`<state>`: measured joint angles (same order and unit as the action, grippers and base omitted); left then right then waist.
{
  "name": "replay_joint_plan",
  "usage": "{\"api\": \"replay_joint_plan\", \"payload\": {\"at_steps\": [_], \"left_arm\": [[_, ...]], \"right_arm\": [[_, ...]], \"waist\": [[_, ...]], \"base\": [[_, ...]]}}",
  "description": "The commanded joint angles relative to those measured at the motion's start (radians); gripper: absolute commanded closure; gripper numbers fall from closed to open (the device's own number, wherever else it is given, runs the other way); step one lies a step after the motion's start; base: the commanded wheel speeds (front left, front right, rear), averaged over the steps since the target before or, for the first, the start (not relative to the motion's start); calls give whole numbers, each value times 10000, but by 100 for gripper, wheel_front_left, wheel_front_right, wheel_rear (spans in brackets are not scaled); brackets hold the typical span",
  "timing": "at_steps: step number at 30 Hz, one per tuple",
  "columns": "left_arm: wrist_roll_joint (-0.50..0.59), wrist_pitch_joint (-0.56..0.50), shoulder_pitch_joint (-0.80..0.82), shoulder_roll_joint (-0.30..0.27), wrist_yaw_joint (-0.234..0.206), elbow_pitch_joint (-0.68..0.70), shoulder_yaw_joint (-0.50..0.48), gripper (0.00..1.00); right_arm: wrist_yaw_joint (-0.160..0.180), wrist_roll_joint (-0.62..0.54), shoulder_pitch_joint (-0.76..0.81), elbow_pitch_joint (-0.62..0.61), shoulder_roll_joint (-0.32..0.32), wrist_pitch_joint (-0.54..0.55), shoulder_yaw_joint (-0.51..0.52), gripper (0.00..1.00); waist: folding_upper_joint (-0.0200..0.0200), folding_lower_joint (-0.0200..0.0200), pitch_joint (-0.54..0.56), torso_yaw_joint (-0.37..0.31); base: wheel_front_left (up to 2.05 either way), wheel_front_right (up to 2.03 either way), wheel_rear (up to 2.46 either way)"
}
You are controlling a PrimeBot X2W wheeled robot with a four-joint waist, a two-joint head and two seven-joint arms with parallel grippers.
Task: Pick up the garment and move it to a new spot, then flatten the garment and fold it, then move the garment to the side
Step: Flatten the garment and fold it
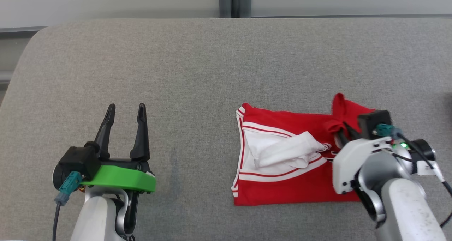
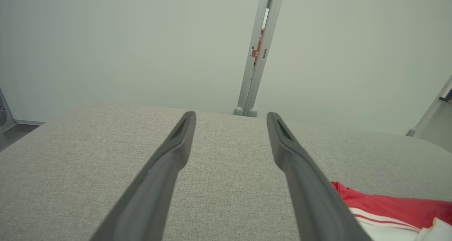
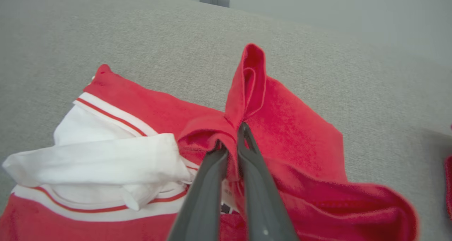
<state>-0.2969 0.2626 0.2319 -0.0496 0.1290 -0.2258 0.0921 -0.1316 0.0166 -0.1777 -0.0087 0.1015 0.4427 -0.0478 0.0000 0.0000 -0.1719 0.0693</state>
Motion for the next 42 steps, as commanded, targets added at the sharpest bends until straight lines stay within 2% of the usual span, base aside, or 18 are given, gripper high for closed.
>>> {"api": "replay_joint_plan", "payload": {"at_steps": [1,6,10,24,25,26,34,38,42], "left_arm": [[-3,24,50,-23,27,-8,-16,0],[-55,24,99,-23,27,-28,-16,0],[-73,24,159,-23,26,-16,9,0],[-193,24,352,-23,26,-76,246,0],[-192,24,360,-23,26,-79,254,0],[-198,24,356,-23,25,-79,253,0],[-187,24,294,-23,-50,-74,211,0],[-136,24,237,-22,-51,-22,182,0],[-110,24,134,-23,-47,-17,175,0]], "right_arm": [[22,164,-203,151,-41,-55,-403,100],[22,413,-811,766,-170,-184,-1801,100],[22,619,-1265,1336,-316,-324,-2470,100],[20,1406,-2602,3538,-505,-788,-3301,100],[20,1577,-2667,3626,-510,-862,-3407,44],[19,1674,-2723,3651,-511,-998,-3457,0],[20,2572,-3079,3425,-494,-1880,-3746,0],[20,2234,-2968,3064,-475,-2360,-3055,0],[20,1612,-2473,2916,-157,-2559,-1855,0]], "waist": [[0,0,-20,31],[0,0,-87,110],[0,0,-150,182],[0,0,-349,588],[0,0,-359,614],[0,0,-364,628],[0,0,-309,561],[0,0,-244,436],[0,0,-150,300]], "base": [[0,0,0],[0,0,0],[0,0,0],[0,0,0],[0,0,0],[0,0,0],[0,0,0],[0,0,0],[0,0,0]]}}
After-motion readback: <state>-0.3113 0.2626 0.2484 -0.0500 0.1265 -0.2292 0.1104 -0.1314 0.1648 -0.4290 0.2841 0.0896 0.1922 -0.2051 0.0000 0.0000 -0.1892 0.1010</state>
